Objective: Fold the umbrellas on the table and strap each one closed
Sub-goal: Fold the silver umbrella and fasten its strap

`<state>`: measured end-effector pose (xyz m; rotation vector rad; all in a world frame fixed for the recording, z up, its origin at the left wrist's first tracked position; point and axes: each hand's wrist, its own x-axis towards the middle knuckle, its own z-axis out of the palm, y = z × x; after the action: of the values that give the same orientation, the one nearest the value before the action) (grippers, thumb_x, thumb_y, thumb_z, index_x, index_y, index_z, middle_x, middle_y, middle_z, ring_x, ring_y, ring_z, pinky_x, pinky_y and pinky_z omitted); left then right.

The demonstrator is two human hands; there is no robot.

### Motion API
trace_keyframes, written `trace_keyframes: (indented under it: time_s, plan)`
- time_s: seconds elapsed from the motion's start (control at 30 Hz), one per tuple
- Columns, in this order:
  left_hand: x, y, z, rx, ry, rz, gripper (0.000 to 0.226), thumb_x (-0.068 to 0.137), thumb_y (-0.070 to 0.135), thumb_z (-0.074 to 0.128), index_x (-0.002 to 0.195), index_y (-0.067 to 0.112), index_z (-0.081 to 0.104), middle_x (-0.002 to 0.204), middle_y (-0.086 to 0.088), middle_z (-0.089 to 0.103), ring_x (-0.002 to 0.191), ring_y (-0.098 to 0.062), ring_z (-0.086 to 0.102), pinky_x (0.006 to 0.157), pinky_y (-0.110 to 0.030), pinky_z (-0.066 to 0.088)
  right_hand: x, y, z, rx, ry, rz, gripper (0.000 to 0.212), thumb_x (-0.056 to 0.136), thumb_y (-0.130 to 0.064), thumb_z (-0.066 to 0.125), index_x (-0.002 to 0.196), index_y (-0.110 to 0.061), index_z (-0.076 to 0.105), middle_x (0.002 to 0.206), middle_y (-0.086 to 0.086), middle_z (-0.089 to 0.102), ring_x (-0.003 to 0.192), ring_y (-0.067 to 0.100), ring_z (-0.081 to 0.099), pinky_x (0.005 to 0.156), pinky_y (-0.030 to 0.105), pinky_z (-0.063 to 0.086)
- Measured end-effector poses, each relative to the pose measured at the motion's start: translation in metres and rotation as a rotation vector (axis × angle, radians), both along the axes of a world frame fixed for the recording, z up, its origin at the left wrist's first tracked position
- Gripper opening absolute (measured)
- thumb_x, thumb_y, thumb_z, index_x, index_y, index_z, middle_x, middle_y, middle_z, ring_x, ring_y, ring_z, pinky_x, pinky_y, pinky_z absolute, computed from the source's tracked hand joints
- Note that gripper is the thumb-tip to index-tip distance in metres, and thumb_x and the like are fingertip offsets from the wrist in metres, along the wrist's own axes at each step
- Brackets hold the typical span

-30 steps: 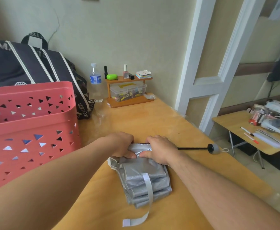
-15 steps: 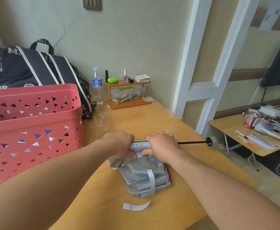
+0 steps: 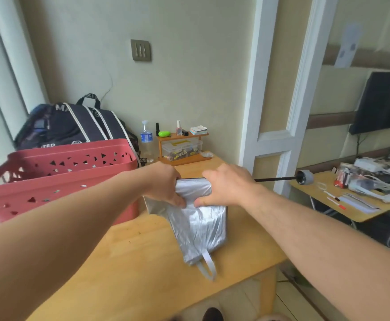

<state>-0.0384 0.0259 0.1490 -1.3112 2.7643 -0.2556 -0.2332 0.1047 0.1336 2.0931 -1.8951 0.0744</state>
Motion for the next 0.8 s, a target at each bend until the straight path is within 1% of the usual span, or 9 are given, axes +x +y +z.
trace_keyframes:
  time_s: [0.1, 0.2, 0.27, 0.33, 0.4, 0.5, 0.63, 0.7, 0.8]
  plan:
    - [0.016, 0.023, 0.011, -0.028, -0.015, -0.016, 0.063, 0.069, 0.078, 0.074, 0.105, 0.028, 0.068, 0.088, 0.006, 0.067, 0.083, -0.02, 0.063, 0.079, -0.037, 0.058, 0.014, 0.02, 0.008, -0.02, -0.005, 0.01, 0.063, 0.071, -0.089, 0.059, 0.087, -0.029, 0.051, 0.084, -0.002, 0.053, 0.084, 0.027, 0.058, 0.065, 0.035, 0.047]
    - [0.029, 0.044, 0.016, -0.1, -0.058, -0.027, 0.059, 0.074, 0.074, 0.071, 0.111, 0.029, 0.066, 0.089, 0.007, 0.064, 0.085, -0.022, 0.062, 0.081, -0.039, 0.058, 0.028, 0.035, 0.011, -0.041, -0.011, 0.02, 0.061, 0.071, -0.089, 0.057, 0.085, -0.03, 0.053, 0.085, -0.002, 0.059, 0.08, 0.026, 0.06, 0.064, 0.034, 0.05]
    - [0.031, 0.058, 0.017, -0.19, -0.075, -0.072, 0.058, 0.082, 0.064, 0.069, 0.123, 0.026, 0.057, 0.093, 0.008, 0.06, 0.089, -0.023, 0.059, 0.078, -0.037, 0.055, 0.035, 0.042, 0.013, -0.056, -0.014, 0.006, 0.062, 0.07, -0.087, 0.056, 0.088, -0.028, 0.06, 0.086, -0.002, 0.064, 0.08, 0.027, 0.062, 0.064, 0.034, 0.051]
    - [0.026, 0.069, 0.014, -0.225, -0.026, -0.138, 0.063, 0.084, 0.057, 0.068, 0.134, 0.024, 0.047, 0.105, 0.003, 0.061, 0.094, -0.025, 0.058, 0.076, -0.037, 0.052, 0.042, 0.047, 0.014, -0.043, -0.054, -0.02, 0.063, 0.068, -0.084, 0.058, 0.092, -0.026, 0.066, 0.088, -0.001, 0.067, 0.082, 0.026, 0.065, 0.066, 0.033, 0.054]
    - [0.021, 0.076, 0.011, -0.211, -0.001, -0.163, 0.062, 0.082, 0.059, 0.071, 0.127, 0.024, 0.05, 0.108, 0.002, 0.065, 0.092, -0.024, 0.057, 0.074, -0.036, 0.051, 0.046, 0.05, 0.014, -0.011, -0.108, -0.018, 0.063, 0.064, -0.083, 0.06, 0.091, -0.027, 0.066, 0.084, -0.003, 0.067, 0.081, 0.023, 0.066, 0.067, 0.034, 0.057]
    - [0.029, 0.076, 0.009, -0.185, -0.057, -0.094, 0.057, 0.075, 0.07, 0.075, 0.11, 0.028, 0.06, 0.093, 0.006, 0.064, 0.086, -0.022, 0.059, 0.073, -0.036, 0.053, 0.045, 0.061, 0.013, 0.057, -0.095, 0.016, 0.06, 0.062, -0.082, 0.066, 0.085, -0.026, 0.061, 0.08, -0.005, 0.064, 0.075, 0.019, 0.063, 0.062, 0.033, 0.055]
    - [0.047, 0.083, 0.003, -0.147, -0.06, -0.017, 0.05, 0.077, 0.07, 0.072, 0.105, 0.03, 0.062, 0.077, 0.012, 0.055, 0.08, -0.021, 0.057, 0.069, -0.033, 0.052, 0.04, 0.074, 0.011, 0.11, -0.068, 0.038, 0.054, 0.068, -0.074, 0.072, 0.085, -0.024, 0.058, 0.081, -0.004, 0.064, 0.074, 0.017, 0.061, 0.061, 0.034, 0.054]
    - [0.049, 0.089, 0.0, -0.181, -0.041, -0.035, 0.044, 0.077, 0.068, 0.07, 0.102, 0.033, 0.059, 0.076, 0.015, 0.052, 0.079, -0.02, 0.057, 0.066, -0.033, 0.052, 0.039, 0.079, 0.009, 0.128, -0.087, 0.044, 0.053, 0.071, -0.071, 0.073, 0.084, -0.023, 0.057, 0.081, -0.002, 0.065, 0.073, 0.017, 0.061, 0.061, 0.035, 0.052]
    - [0.052, 0.096, -0.011, -0.231, -0.016, -0.055, 0.041, 0.078, 0.065, 0.069, 0.103, 0.035, 0.058, 0.077, 0.014, 0.052, 0.079, -0.02, 0.056, 0.062, -0.032, 0.047, 0.033, 0.084, 0.0, 0.15, -0.116, 0.037, 0.051, 0.072, -0.071, 0.072, 0.083, -0.024, 0.057, 0.081, -0.002, 0.065, 0.072, 0.017, 0.062, 0.064, 0.037, 0.055]
